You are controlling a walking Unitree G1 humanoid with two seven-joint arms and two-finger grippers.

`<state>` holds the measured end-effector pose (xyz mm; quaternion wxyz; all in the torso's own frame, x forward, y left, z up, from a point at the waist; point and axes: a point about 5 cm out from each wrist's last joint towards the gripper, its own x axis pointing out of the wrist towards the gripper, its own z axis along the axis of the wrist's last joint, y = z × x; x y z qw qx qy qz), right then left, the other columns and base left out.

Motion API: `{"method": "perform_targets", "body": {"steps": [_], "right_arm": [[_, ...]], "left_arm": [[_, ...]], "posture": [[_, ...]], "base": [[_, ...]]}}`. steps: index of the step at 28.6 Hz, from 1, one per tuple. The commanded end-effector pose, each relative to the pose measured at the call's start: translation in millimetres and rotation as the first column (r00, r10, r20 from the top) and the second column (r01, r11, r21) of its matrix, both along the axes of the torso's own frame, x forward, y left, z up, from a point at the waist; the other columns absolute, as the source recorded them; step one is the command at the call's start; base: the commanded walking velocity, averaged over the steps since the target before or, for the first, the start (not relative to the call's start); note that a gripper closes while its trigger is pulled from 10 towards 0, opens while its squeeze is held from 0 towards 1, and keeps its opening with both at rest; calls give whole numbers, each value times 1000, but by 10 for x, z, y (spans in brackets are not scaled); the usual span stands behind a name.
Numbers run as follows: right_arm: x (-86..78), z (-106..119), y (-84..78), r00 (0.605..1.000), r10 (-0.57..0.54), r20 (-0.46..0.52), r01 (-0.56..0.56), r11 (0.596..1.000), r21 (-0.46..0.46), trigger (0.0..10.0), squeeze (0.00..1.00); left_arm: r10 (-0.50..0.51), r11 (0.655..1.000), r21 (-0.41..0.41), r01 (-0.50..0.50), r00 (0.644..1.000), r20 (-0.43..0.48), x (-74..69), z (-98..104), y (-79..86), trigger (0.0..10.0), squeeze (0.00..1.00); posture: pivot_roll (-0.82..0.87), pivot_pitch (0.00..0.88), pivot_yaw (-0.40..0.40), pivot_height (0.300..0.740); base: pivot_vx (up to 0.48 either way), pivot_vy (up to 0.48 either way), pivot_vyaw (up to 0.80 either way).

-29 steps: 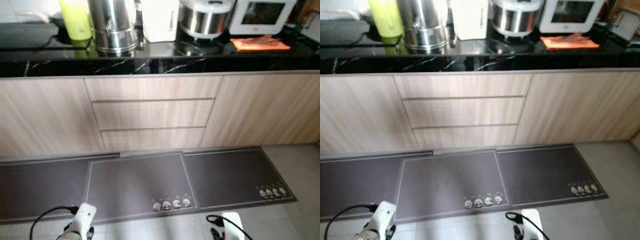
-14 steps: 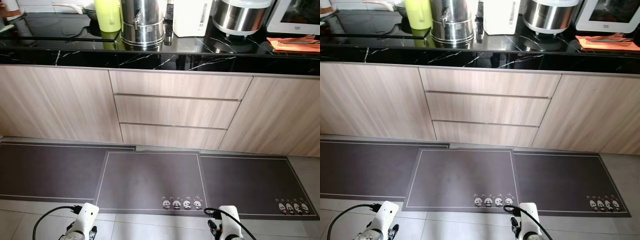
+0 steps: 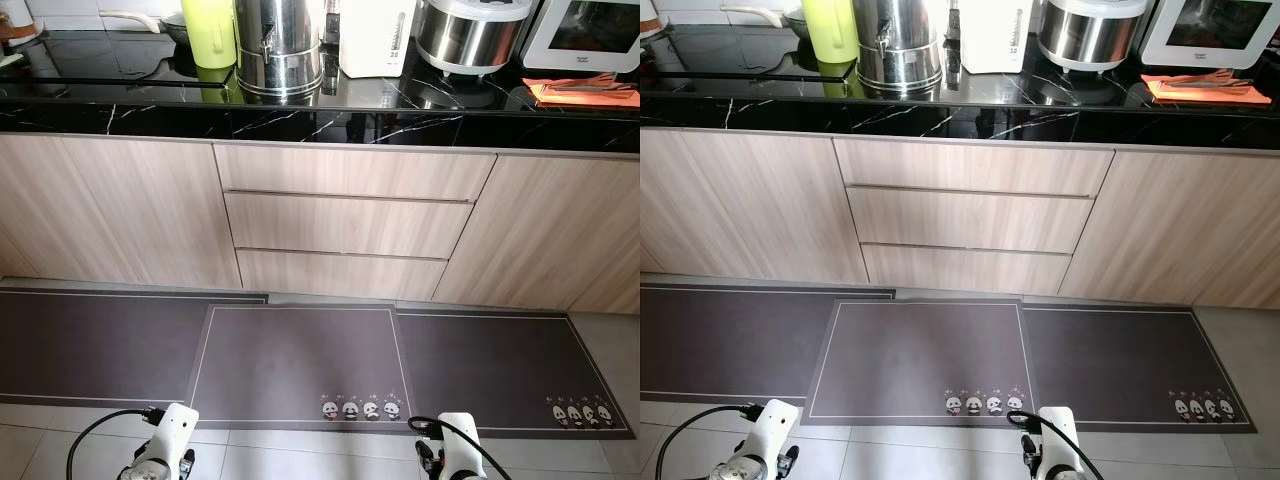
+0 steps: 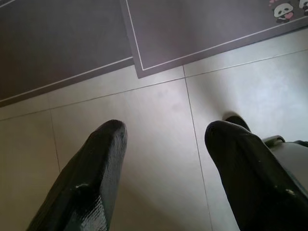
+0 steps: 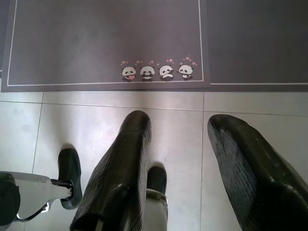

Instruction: Kitchen organization

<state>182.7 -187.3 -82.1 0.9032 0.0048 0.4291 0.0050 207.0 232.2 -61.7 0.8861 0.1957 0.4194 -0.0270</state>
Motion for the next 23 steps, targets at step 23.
{"method": "perform_targets", "body": {"steps": [23], "right_arm": [[15, 13, -47, 1000, -3, 2, 3, 1000, -7, 10000, 0]], "left_arm": [[-9, 1000, -28, 9, 1000, 17, 44, 10, -71, 10000, 0]], "posture": [[0, 0, -39, 740]], "base": [[306, 0, 0]]}}
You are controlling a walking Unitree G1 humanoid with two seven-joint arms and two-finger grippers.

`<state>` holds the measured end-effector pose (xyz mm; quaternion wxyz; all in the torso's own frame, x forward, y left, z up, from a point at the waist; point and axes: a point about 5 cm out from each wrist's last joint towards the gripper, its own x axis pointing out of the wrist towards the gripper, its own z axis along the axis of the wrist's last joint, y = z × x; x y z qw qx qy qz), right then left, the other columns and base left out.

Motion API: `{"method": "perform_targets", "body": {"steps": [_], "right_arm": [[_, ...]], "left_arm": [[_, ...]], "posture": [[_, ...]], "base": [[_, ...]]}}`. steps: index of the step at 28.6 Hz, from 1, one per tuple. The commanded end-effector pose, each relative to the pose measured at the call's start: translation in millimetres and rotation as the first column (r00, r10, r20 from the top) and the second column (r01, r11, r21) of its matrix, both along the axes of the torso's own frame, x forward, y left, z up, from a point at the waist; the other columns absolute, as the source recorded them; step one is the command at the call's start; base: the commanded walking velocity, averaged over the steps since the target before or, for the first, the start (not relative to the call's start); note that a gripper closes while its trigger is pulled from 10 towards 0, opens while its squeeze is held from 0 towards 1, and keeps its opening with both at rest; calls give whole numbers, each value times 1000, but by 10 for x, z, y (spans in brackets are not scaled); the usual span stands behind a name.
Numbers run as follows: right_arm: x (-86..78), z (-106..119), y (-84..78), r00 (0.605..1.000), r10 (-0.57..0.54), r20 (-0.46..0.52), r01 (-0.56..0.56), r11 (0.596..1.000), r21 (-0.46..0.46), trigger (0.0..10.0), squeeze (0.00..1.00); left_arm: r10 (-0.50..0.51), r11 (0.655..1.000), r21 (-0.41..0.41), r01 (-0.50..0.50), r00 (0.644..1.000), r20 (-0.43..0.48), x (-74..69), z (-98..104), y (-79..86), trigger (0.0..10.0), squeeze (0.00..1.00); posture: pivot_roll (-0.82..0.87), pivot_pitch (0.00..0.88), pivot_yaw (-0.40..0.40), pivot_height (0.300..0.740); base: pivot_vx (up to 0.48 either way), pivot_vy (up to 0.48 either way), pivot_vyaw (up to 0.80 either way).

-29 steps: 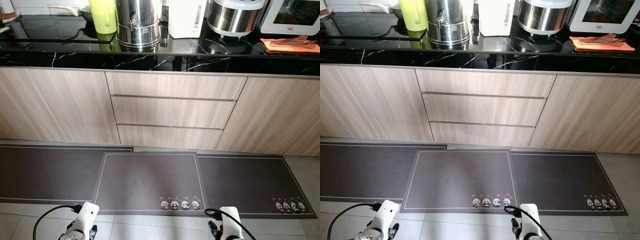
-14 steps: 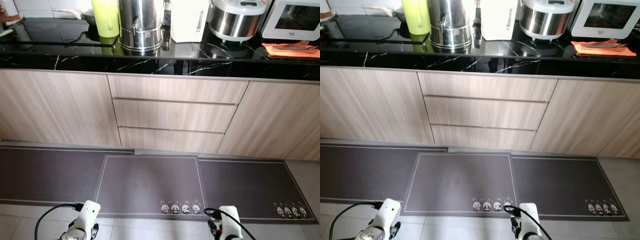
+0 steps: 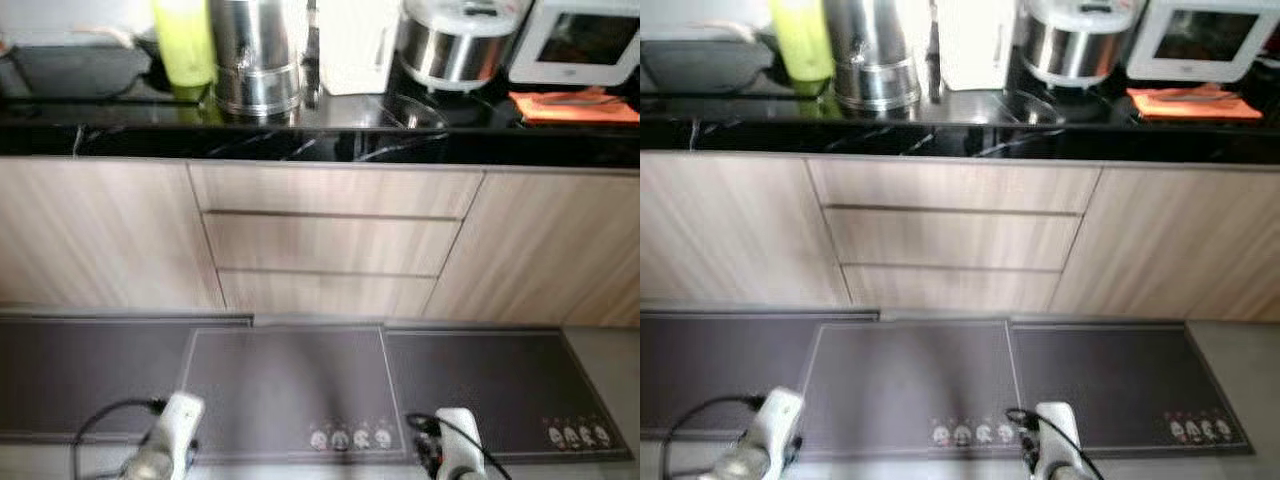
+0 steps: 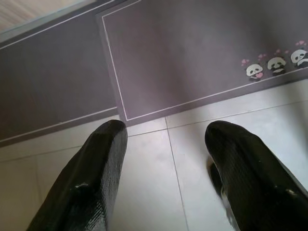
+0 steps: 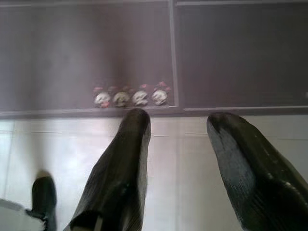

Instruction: Kitchen organization

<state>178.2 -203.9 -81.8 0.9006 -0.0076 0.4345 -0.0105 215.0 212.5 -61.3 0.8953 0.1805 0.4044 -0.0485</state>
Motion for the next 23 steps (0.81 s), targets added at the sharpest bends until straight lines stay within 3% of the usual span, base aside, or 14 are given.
{"method": "perform_targets", "body": {"steps": [1, 23], "right_arm": [[62, 11, 114, 1000, 14, 13, -14, 1000, 28, 10000, 0], [29, -6, 79, 1000, 16, -17, -16, 1000, -6, 10000, 0]], "left_arm": [[18, 1000, 20, -18, 1000, -5, -28, 10, 120, 10000, 0], [16, 1000, 24, -15, 1000, -17, -48, -4, 121, 10000, 0]], "posture": [[0, 0, -39, 740], [2, 0, -42, 740]], "base": [[0, 0, 0], [0, 0, 0]]}}
